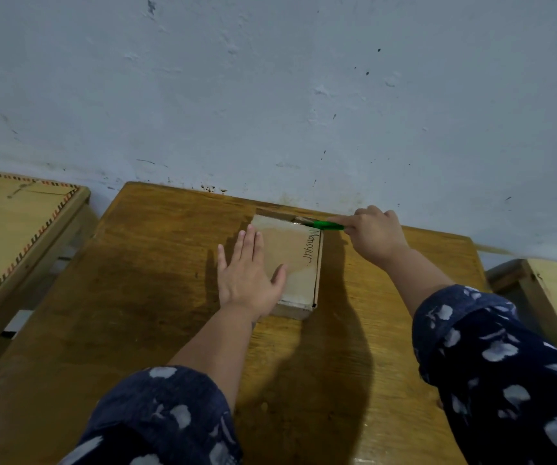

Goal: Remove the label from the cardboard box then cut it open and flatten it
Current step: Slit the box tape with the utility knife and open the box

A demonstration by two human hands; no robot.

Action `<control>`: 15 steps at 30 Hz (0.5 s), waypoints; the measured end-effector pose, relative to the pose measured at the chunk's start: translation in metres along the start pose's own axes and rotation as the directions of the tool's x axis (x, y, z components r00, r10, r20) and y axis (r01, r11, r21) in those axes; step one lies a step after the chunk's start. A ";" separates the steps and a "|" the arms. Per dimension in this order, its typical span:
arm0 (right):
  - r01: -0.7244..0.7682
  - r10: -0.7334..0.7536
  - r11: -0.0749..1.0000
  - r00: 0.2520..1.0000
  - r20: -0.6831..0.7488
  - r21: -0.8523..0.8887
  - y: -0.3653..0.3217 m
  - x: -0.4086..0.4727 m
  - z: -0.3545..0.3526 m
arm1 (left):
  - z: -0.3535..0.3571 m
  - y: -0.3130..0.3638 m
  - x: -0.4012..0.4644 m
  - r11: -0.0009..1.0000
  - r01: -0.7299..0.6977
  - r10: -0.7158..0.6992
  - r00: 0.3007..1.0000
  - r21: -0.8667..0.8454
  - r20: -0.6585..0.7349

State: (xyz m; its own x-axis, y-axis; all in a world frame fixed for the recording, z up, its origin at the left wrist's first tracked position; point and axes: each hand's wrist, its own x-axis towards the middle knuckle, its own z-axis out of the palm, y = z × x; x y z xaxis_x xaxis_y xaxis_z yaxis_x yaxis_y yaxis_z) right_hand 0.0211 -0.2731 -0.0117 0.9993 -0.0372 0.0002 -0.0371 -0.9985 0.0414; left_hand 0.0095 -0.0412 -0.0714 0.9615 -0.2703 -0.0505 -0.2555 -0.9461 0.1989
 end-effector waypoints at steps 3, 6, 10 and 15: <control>-0.086 0.084 0.991 0.996 0.022 0.107 0.005 -0.005 0.004 | -0.001 0.001 0.000 1.000 0.009 -0.009 1.000 -0.009 0.001; -0.187 0.172 0.932 0.982 0.076 0.311 0.007 -0.011 0.007 | -0.002 0.002 0.000 1.000 0.013 -0.013 1.000 -0.009 0.003; -0.261 0.220 0.761 0.965 0.142 0.594 0.002 -0.020 0.005 | -0.001 0.002 0.000 1.000 0.010 -0.010 1.000 -0.023 0.003; -0.332 0.269 0.581 0.940 0.210 0.743 -0.013 -0.033 0.009 | -0.001 -0.001 0.001 0.997 -0.006 0.008 1.000 -0.078 0.029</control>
State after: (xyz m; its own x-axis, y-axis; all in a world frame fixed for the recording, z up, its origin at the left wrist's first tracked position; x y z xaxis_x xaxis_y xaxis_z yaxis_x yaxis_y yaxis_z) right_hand -0.0115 -0.2589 -0.0208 0.9292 -0.3119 -0.1981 -0.3542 -0.5987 -0.7184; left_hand 0.0114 -0.0400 -0.0707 0.9559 -0.2834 -0.0775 -0.2527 -0.9276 0.2750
